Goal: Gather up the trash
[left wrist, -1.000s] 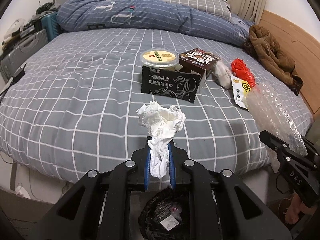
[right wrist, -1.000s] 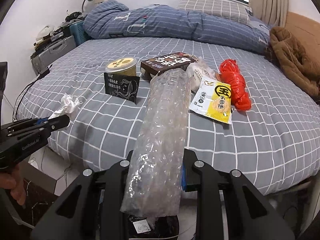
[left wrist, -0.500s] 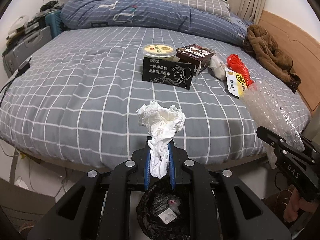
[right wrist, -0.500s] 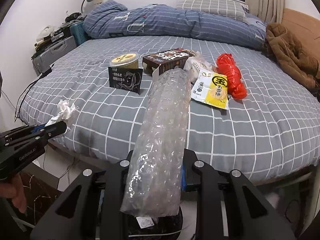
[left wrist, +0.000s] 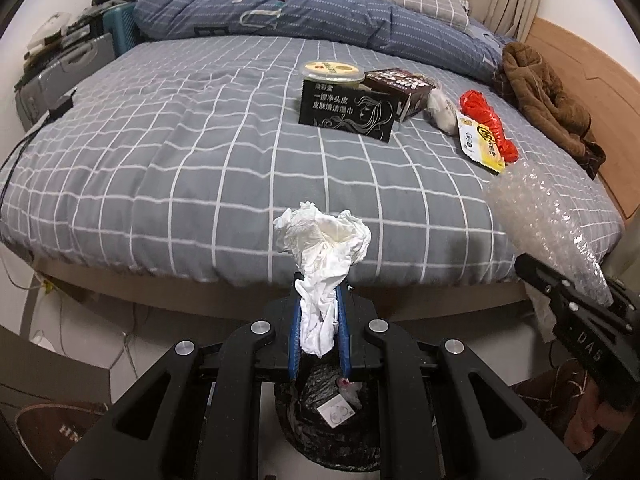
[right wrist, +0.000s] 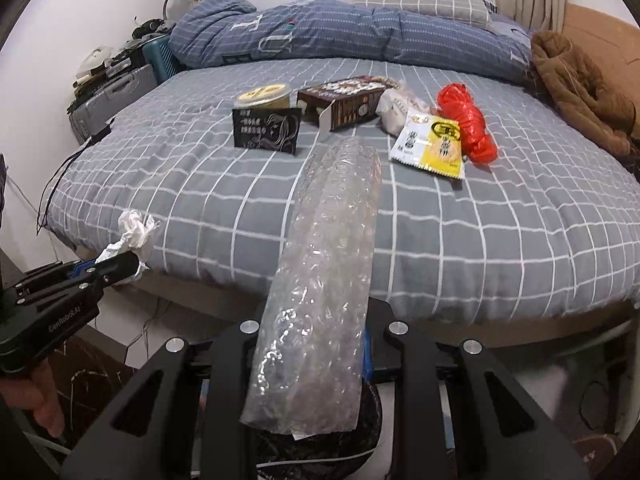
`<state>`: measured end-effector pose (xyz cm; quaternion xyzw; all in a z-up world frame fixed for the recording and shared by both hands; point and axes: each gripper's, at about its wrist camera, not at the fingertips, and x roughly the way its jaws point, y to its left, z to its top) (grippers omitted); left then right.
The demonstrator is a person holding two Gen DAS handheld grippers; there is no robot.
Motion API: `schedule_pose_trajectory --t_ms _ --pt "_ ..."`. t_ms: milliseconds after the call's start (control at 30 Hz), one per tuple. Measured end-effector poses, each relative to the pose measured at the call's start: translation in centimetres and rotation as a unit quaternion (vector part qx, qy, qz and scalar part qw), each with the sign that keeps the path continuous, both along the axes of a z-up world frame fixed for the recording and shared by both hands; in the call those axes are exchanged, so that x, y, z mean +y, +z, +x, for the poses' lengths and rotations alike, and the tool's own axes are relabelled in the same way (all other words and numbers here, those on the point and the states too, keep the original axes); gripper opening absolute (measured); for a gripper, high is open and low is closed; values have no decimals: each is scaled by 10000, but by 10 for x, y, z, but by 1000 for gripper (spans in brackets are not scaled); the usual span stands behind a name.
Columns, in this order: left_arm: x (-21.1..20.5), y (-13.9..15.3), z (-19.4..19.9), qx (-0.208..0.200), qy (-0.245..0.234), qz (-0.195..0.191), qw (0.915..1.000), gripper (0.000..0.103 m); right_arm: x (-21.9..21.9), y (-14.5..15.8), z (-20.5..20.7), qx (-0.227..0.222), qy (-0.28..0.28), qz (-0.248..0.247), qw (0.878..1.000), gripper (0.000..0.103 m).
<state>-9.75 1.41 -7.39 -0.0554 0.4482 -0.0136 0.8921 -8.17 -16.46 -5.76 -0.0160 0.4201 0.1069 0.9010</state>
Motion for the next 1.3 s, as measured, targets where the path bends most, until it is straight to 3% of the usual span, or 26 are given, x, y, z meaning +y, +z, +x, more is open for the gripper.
schedule_pose_trajectory --t_ms 567,933,1300 --pt "3 -42 -43 686 93 -253 9973 14 3 -38 -38 672 17 57 9977 25" --pt "-3 -93 -30 1283 -30 -128 9917 14 8 -107 -31 1535 287 -97 9877 25" --pt "-4 -130 -6 1539 -110 -236 9877 14 22 -147 -10 1938 421 -221 9799 25"
